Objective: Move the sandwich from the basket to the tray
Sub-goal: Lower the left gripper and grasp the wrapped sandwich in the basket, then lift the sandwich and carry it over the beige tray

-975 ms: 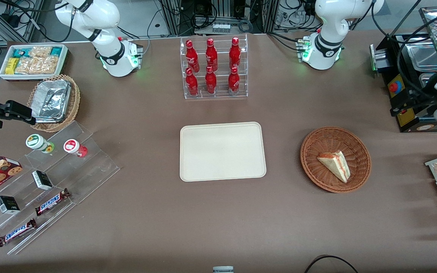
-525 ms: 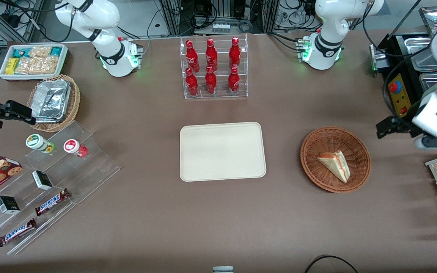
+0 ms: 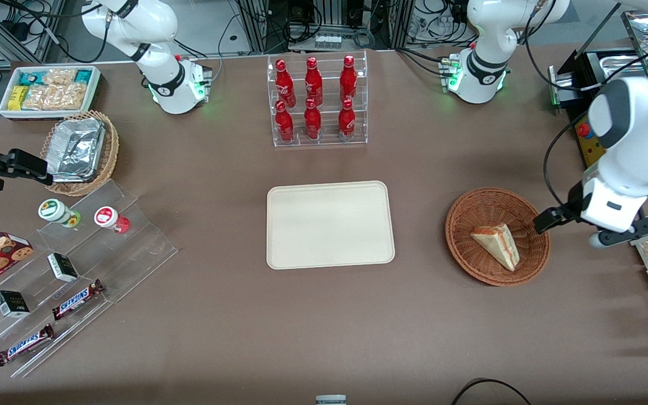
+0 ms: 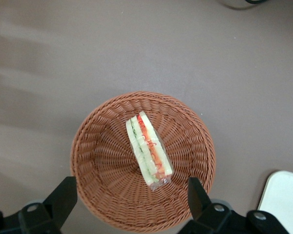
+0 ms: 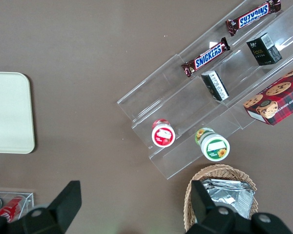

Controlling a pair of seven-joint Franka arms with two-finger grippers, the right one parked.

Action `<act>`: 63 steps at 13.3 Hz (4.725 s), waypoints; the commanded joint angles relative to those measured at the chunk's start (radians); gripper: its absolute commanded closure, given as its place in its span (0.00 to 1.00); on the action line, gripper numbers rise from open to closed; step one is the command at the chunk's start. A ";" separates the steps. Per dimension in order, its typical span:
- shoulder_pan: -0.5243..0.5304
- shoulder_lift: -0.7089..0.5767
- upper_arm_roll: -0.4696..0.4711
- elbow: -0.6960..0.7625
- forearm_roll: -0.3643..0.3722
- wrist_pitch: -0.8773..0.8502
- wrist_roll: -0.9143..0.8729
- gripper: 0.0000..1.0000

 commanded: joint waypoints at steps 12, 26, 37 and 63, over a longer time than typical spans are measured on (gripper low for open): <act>-0.068 0.115 -0.004 -0.150 0.006 0.213 -0.239 0.00; -0.067 0.178 0.002 -0.221 0.006 0.348 -0.291 0.52; -0.184 0.092 -0.005 0.001 0.060 -0.039 -0.294 1.00; -0.769 0.495 -0.008 0.331 0.063 0.094 -0.441 1.00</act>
